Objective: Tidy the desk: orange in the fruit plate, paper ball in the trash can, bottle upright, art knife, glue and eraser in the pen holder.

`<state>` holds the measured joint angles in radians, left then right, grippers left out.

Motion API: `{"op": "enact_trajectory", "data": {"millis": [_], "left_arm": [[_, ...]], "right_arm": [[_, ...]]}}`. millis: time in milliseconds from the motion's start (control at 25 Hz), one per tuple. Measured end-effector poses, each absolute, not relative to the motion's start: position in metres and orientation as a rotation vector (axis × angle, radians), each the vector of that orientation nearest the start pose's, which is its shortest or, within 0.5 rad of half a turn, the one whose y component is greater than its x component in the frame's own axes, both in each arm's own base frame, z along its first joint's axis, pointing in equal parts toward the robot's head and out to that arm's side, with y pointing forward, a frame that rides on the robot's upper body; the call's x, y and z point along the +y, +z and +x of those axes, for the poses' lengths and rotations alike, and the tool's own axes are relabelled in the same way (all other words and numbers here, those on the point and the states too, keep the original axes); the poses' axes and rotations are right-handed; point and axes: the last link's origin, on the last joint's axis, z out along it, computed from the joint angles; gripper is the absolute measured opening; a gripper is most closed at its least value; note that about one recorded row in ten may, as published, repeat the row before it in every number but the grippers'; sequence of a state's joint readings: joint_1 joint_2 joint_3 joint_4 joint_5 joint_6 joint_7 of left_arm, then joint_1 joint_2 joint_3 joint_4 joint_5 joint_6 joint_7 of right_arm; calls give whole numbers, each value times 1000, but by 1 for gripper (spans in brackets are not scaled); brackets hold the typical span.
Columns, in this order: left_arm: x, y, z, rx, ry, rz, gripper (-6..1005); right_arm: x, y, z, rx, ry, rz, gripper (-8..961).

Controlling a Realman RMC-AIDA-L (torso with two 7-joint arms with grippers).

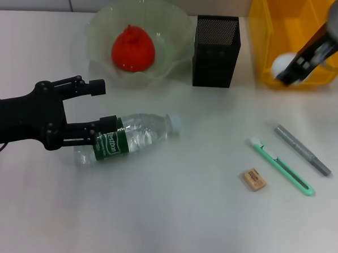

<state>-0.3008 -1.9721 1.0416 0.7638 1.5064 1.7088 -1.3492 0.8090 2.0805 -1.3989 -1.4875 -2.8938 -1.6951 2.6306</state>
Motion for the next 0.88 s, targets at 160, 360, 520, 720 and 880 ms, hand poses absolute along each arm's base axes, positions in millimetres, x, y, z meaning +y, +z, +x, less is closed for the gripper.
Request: {"op": "enact_trajectory", "data": {"millis": [160,360,520,720,880], "left_arm": [[282,39,-264,-482,-997,-2719,842],[280,36,-266,-490,-1006,-2718,842],[280,35,-267,-485,-1007,-2715,842],[279,33,-267,-491,-1016,-2716,842],[279,32,-267,-535,-1023,-2714,842]], "right_arm": [[389,63,115,647,-600,-2313,530],[402,78,137,676,-500,-2247,531],[416,84,159,656,-409,-2172,533],[434,75,176,602,-310,-2112,538],[444,63,186,609,-298,-2105,566]]}}
